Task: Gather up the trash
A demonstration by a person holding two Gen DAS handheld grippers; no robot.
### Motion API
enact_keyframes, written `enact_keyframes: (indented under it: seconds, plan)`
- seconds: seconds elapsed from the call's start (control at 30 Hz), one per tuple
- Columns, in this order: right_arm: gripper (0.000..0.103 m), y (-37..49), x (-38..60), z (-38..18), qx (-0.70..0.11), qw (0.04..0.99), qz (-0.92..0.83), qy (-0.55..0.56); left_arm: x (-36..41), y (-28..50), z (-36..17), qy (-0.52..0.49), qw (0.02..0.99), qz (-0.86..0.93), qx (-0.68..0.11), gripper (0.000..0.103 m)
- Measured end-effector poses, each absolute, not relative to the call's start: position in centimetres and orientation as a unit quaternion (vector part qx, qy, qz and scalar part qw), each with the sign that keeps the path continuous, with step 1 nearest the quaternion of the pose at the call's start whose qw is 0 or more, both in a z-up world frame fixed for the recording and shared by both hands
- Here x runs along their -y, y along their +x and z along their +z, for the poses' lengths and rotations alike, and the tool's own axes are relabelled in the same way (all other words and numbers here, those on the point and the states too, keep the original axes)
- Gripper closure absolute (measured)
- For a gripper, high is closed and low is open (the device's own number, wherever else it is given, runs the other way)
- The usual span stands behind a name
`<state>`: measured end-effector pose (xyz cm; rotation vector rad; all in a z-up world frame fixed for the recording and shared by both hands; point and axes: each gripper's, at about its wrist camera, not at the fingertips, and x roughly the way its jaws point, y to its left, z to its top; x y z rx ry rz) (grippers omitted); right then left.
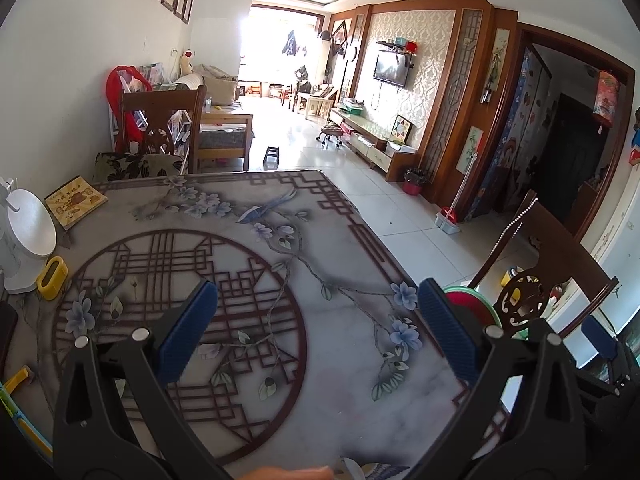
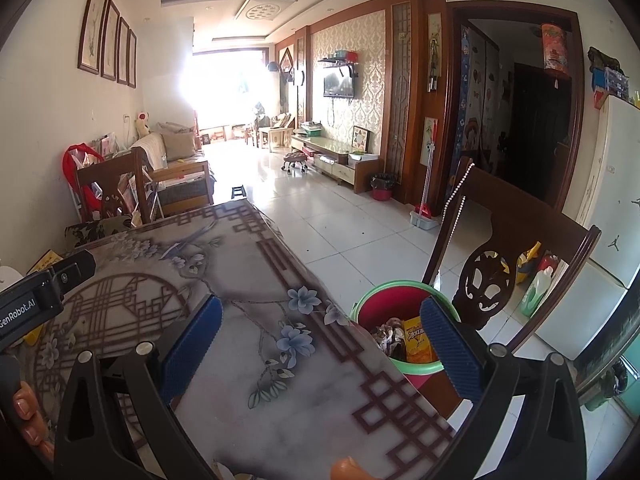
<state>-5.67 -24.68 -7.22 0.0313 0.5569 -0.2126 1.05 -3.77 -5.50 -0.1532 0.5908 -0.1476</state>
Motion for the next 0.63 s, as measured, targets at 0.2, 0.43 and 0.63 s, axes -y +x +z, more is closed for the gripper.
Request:
enact_keyframes:
  seconds: [0.2, 0.43, 0.63]
  plan:
    - [0.007, -4.8, 24.4, -7.9, -0.288, 0.952, -0.102, 0.011, 3.4, 1.8, -6.0, -0.080, 0.947, -0.070, -0.302, 0.005]
    - [0.007, -1.9, 22.6, -10.7, -0.333, 0.940, -0.074, -0.010, 1.4, 3.4, -8.7, -0.090, 0.935, -0.043, -0.340, 0.005]
    - [0.007, 3.9, 17.7, -18.0, -0.399, 0.913, 0.013, -0.084, -7.2, 4.6, -16.2, -0.081, 0.903, 0.093, -0.412, 0.005]
